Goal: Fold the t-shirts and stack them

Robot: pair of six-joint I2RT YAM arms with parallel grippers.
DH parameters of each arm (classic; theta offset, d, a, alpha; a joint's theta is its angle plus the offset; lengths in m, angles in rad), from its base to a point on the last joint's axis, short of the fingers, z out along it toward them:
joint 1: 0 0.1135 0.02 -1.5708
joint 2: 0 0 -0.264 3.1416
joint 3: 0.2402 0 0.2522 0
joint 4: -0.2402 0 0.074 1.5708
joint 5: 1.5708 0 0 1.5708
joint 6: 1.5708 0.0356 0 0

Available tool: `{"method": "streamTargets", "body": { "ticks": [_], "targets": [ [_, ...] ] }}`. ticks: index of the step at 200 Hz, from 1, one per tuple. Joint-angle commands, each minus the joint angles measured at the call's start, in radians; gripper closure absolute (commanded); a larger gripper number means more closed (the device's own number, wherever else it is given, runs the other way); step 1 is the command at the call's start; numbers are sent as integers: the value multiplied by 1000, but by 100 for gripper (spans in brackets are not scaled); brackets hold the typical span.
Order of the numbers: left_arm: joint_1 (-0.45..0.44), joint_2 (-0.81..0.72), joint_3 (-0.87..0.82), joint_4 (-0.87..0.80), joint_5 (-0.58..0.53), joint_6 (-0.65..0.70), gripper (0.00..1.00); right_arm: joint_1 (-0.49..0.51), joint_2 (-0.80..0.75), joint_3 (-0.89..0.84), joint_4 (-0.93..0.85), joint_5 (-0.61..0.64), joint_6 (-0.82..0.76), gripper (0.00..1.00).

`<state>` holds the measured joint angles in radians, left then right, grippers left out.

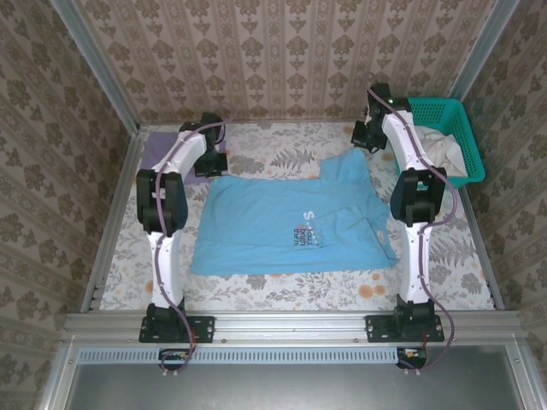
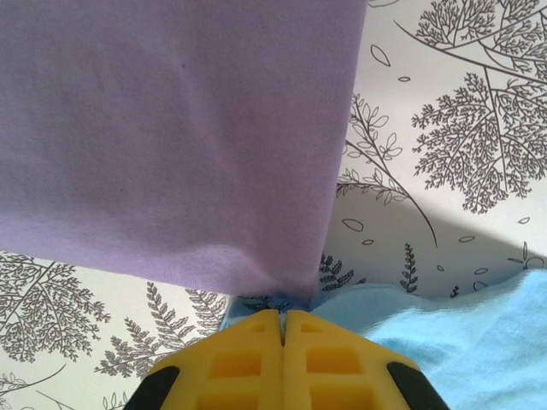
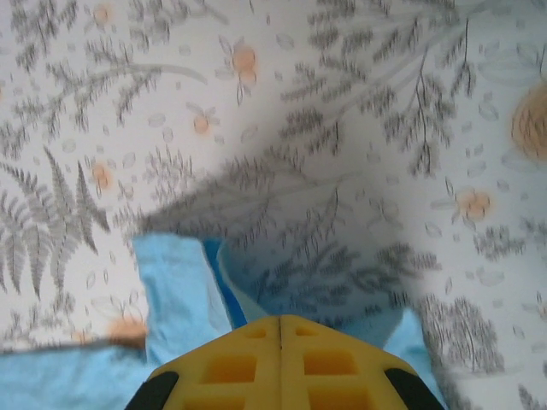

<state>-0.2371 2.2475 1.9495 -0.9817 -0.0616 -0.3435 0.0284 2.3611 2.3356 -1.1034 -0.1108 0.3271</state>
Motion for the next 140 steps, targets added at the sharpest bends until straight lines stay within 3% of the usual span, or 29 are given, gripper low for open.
{"method": "streamTargets", "body": {
  "ticks": [1, 70, 140],
  "targets": [
    [-2, -83, -23, 18, -11, 36, 100, -5, -149, -134, -1, -47, -46, 100],
    [-5, -244, -282, 172, 8, 30, 100, -10, -546, -788, 248, -99, -48, 100],
    [-1, -437, -608, 262, 26, 12, 100, -37, -770, -1142, 361, -121, -14, 100]
  ]
}}
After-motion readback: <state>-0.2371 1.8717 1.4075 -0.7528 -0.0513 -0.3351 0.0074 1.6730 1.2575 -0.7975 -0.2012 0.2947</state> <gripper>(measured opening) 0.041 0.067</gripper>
